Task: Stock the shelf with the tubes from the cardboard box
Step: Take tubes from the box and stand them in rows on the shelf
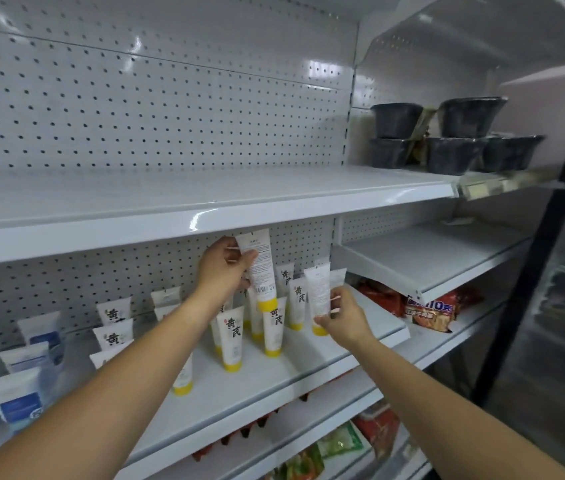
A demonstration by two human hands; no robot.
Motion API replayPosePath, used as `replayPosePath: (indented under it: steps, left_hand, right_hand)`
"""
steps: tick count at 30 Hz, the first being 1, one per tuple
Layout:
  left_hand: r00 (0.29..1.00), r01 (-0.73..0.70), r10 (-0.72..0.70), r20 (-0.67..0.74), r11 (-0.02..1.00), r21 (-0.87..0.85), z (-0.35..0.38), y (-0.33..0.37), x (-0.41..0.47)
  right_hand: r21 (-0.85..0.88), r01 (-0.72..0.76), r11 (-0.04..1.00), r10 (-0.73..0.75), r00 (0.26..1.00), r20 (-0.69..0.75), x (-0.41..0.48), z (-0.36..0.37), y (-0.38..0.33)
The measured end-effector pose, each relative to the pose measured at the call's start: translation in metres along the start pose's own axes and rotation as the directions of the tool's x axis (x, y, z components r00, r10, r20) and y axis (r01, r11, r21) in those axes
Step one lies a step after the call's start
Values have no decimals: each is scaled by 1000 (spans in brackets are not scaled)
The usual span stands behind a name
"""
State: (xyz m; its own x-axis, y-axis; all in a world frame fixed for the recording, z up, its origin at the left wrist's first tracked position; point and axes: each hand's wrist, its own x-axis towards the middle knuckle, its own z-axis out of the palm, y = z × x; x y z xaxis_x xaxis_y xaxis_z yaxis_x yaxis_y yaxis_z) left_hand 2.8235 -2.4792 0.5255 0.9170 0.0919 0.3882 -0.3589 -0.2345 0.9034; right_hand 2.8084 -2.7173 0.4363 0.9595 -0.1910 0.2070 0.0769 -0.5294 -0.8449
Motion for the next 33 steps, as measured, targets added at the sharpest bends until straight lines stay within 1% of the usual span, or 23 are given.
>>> replayPosePath:
  steps: [3,8,16,21,25,33]
  left_hand:
    - [1000,4,-4,-8,1000,-4,10,0,8]
    - [999,39,-39,-28,999,2,32,-1,17]
    - [981,74,-67,-180,997,33,76,6,24]
    - [969,87,-79,-232,996,22,90,9,22]
    - [966,64,-44,-253,996,69,90,12,21]
    - [968,77,-71,-241,997,17,76,15,29]
  right_hand:
    - [10,-1,1000,1,1000,18,15,3,13]
    - [43,17,999,-21,995,93,44,7,41]
    - [70,62,996,-77,969,235,83,14,85]
    - [105,51,993,-81,948,308,90,27,101]
    - [109,54,993,-87,944,319,93,39,101]
    - [89,51,995,-76,946,314,94,50,104]
